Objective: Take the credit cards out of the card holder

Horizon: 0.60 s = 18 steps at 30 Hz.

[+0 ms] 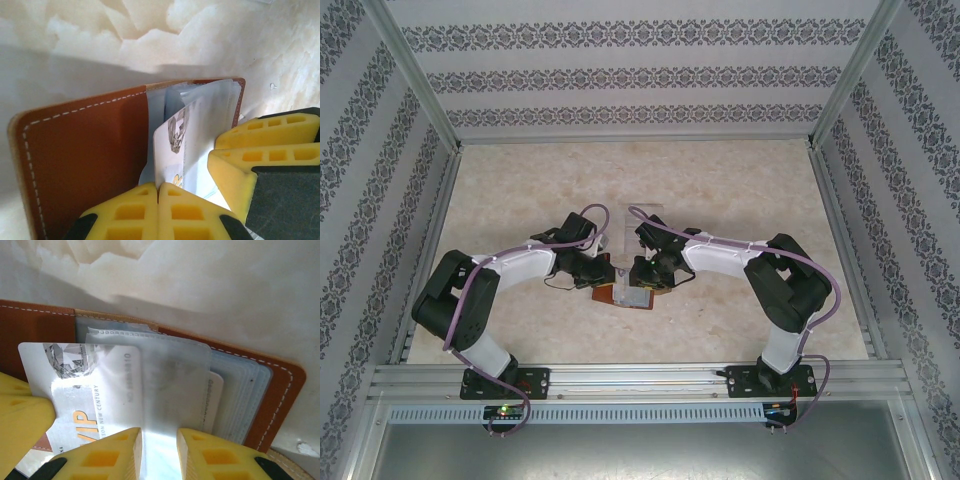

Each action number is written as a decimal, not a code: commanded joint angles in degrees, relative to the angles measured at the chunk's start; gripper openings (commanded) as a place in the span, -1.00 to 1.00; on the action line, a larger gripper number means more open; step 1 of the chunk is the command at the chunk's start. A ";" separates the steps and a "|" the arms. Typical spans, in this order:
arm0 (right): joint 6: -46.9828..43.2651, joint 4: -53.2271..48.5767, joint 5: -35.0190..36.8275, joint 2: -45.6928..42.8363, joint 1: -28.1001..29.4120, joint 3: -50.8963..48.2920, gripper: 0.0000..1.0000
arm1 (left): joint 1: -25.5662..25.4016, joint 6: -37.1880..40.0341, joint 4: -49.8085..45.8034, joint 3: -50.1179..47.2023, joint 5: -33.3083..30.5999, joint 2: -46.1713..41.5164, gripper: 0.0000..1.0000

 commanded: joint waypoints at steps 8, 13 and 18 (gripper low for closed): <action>-1.37 -3.46 3.44 0.46 -0.56 -1.19 -0.45 | 1.27 7.08 -7.94 2.84 -2.04 -1.91 -0.97; -1.48 -3.57 3.46 0.40 -0.65 -0.99 -0.45 | 1.33 10.01 -9.33 3.88 -2.08 -2.66 -0.98; -1.57 -3.64 3.30 0.56 -0.79 -0.84 -0.45 | 1.38 13.67 -11.44 5.27 -3.00 -3.72 -0.98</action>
